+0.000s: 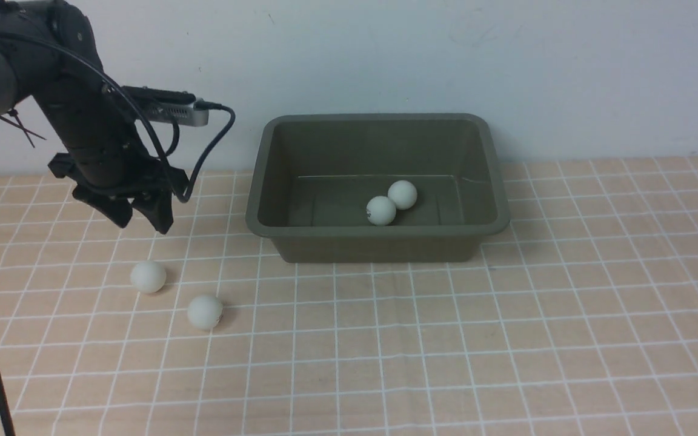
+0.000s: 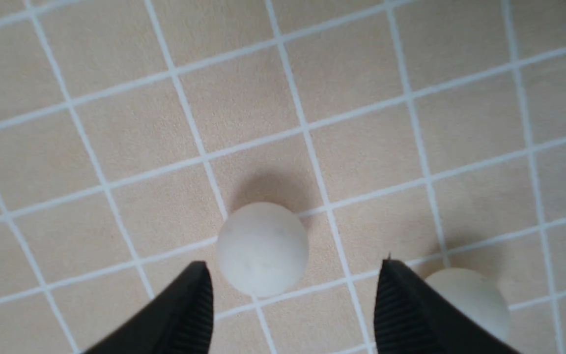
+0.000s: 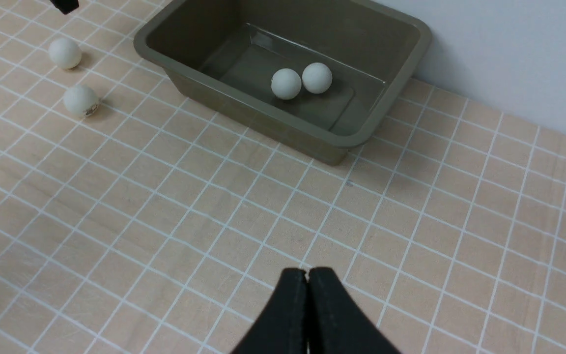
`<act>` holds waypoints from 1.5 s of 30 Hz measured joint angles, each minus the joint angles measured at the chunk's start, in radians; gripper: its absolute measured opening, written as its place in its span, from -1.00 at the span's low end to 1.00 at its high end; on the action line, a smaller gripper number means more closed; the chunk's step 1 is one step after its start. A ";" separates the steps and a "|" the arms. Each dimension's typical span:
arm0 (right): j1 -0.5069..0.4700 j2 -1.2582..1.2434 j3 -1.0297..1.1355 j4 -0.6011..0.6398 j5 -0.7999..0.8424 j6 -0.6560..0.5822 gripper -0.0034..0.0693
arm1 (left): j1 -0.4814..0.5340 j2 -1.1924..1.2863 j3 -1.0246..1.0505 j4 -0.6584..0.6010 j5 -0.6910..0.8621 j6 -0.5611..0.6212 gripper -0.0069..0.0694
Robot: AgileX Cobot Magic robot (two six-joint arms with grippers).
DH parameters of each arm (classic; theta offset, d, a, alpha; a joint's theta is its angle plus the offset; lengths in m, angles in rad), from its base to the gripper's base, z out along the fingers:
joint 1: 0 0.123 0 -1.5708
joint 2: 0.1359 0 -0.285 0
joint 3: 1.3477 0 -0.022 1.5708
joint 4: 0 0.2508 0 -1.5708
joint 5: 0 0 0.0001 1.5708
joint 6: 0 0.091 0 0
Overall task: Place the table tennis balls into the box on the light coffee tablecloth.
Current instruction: 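Reach for and grasp a ping pong ball on the table beside the basket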
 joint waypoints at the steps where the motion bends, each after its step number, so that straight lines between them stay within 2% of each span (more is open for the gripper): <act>1: 0.000 0.000 0.000 0.003 0.000 0.000 -0.95 | 0.000 0.013 0.000 0.008 0.000 -0.001 0.14; 10: 0.000 0.000 0.000 0.023 0.000 0.000 -0.95 | 0.000 0.064 0.000 0.085 0.011 -0.025 0.14; 23: 0.000 0.000 0.000 0.024 -0.008 0.000 -0.95 | 0.000 0.065 0.000 0.058 0.011 -0.021 0.14; 30: 0.000 0.000 0.000 0.023 -0.017 -0.004 -0.95 | 0.000 0.065 0.000 0.039 0.011 -0.016 0.28; 45: 0.000 0.000 0.000 0.023 -0.019 -0.023 -0.95 | 0.000 0.132 0.000 0.047 0.011 -0.016 0.28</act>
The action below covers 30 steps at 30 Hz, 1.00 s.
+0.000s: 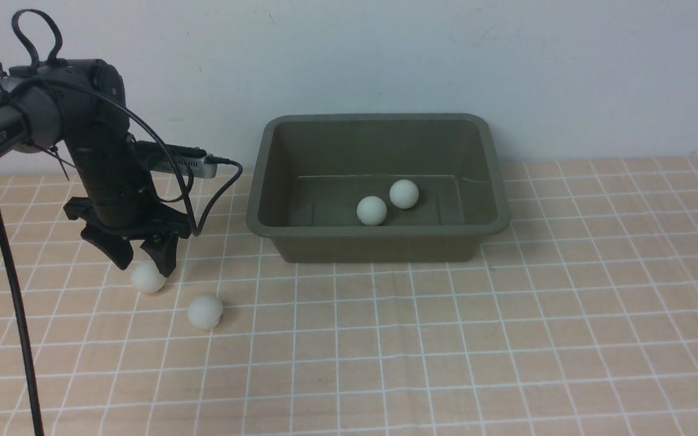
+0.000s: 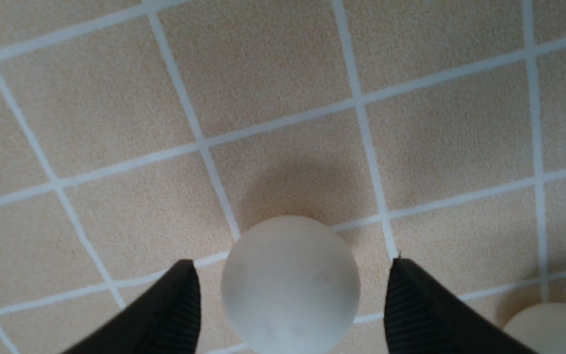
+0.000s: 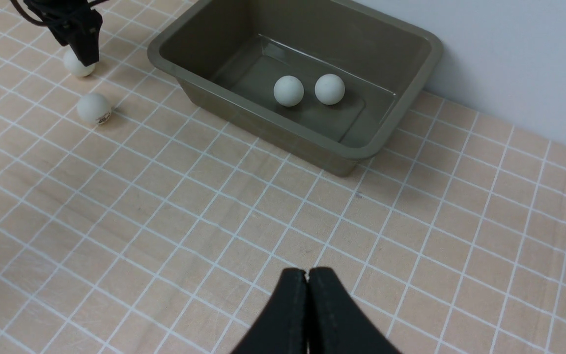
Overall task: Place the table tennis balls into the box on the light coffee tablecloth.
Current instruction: 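Reach for and grasp a ping pong ball on the table beside the basket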
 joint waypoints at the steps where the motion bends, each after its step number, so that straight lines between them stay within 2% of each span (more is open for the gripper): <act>1: 0.000 0.000 0.000 0.000 0.000 0.000 -0.95 | 0.000 0.005 0.000 0.000 0.000 0.000 0.28; 10: 0.000 0.000 0.000 0.001 0.000 0.000 -0.95 | 0.000 0.029 0.000 0.000 0.000 0.000 0.26; 17: 0.000 0.000 0.000 0.001 0.000 0.000 -0.95 | 0.000 0.030 0.000 0.012 -0.001 -0.001 0.02; 25: 0.000 0.000 0.000 -0.001 0.000 0.000 -0.95 | 0.000 0.022 0.000 0.034 -0.001 -0.001 0.02; 30: 0.000 0.000 0.000 -0.001 -0.008 0.000 -0.95 | 0.000 -0.030 -0.017 -0.068 0.000 0.000 0.02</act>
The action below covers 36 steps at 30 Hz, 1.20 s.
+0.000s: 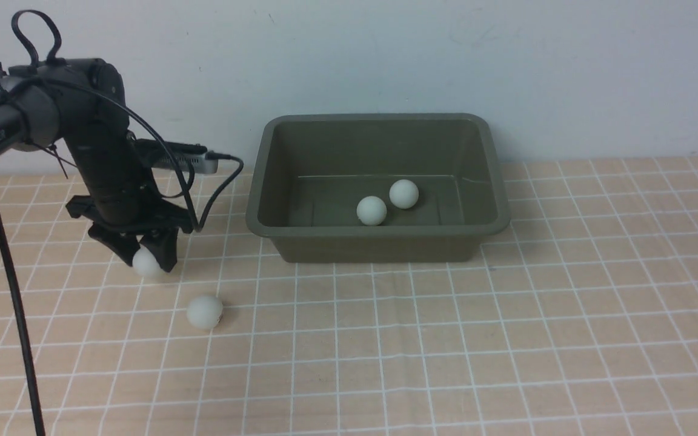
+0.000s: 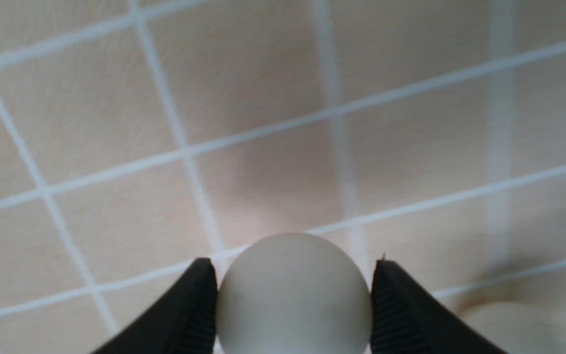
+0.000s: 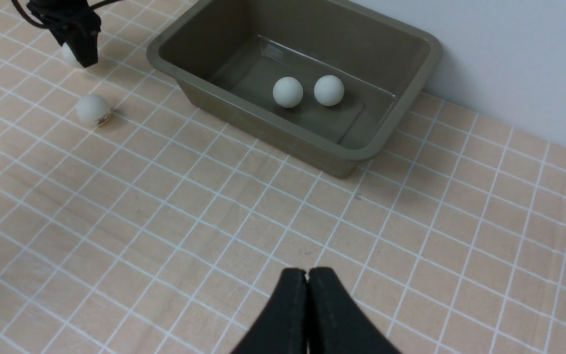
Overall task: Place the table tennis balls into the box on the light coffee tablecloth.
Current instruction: 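Reach for and grasp a ping pong ball on the table beside the basket, then drop the ball into the bin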
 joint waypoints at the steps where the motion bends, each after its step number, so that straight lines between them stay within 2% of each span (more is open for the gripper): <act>1: 0.000 0.000 0.000 0.000 -0.005 0.000 -0.95 | -0.001 -0.015 -0.012 -0.034 0.000 0.005 0.02; 6: 0.000 0.000 0.000 0.000 -0.010 0.000 -0.95 | -0.034 -0.071 -0.103 -0.192 0.002 0.044 0.02; 11: 0.000 0.000 0.000 0.000 -0.009 -0.005 -0.95 | -0.110 -0.079 -0.199 -0.258 0.003 0.051 0.02; 15: 0.000 0.000 0.000 0.000 -0.008 -0.005 -0.95 | -0.188 -0.054 -0.220 -0.262 -0.006 0.077 0.02; 21: 0.000 0.000 0.000 0.000 0.001 -0.006 -0.95 | -0.279 0.020 -0.220 -0.233 -0.121 0.098 0.02; 32: 0.000 0.000 0.000 0.016 0.020 -0.007 -0.95 | -0.290 0.068 -0.221 -0.218 -0.154 0.134 0.02; 36: 0.000 0.000 0.000 0.023 0.020 -0.007 -0.95 | -0.290 0.068 -0.221 -0.214 -0.175 0.136 0.14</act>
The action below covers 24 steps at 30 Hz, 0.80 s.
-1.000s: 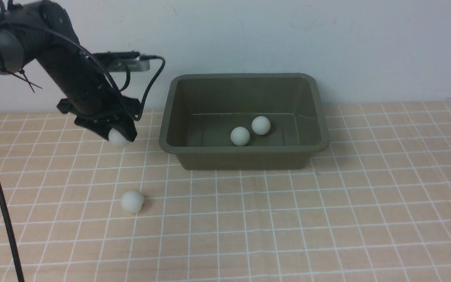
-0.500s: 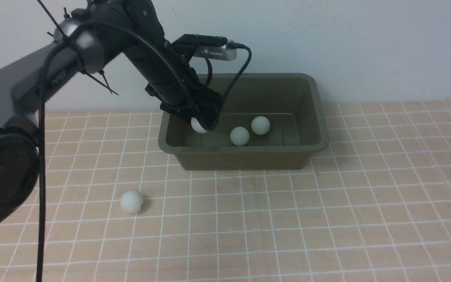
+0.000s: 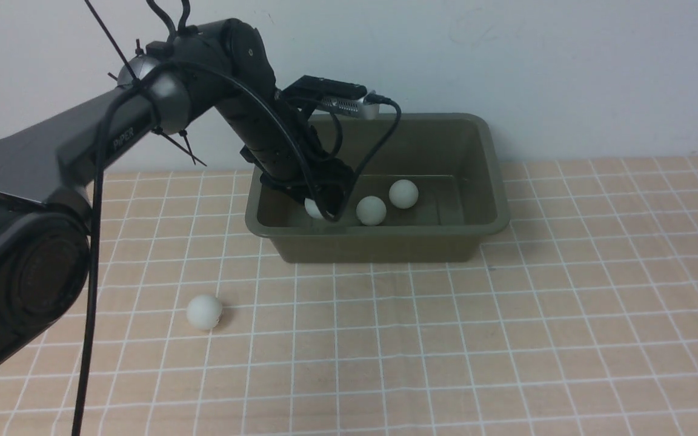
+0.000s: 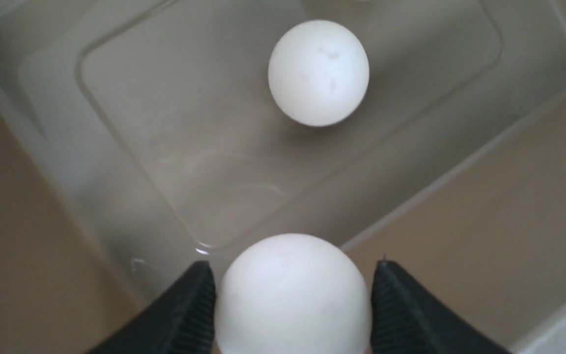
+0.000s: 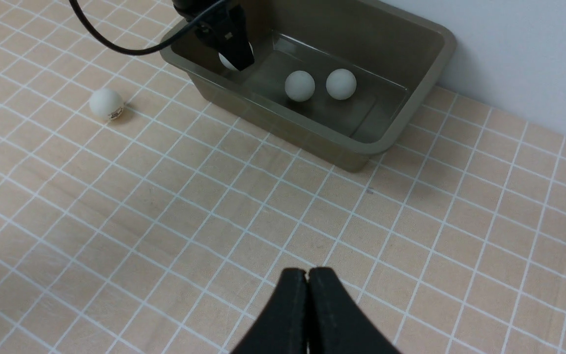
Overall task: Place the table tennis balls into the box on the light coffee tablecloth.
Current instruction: 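Drop the ball into the bin, then reach for and grasp a ping pong ball on the table beside the basket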
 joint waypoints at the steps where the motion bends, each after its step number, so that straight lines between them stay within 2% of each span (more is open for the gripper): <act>1: 0.000 0.000 0.000 0.001 0.000 0.000 -0.95 | 0.000 0.000 0.000 0.004 -0.009 0.000 0.17; 10: 0.000 0.000 0.000 0.003 0.003 -0.002 -0.95 | 0.000 0.002 -0.035 0.025 0.020 0.001 0.22; 15: 0.000 0.000 0.000 0.003 0.006 -0.008 -0.95 | 0.000 -0.007 -0.143 0.121 0.162 0.001 0.22; 19: 0.000 0.000 0.000 0.003 0.006 -0.016 -0.95 | -0.001 -0.072 -0.208 0.246 0.184 -0.074 0.22; 24: 0.000 0.000 0.000 0.003 0.006 -0.018 -0.95 | -0.001 -0.179 -0.193 0.291 0.196 -0.159 0.22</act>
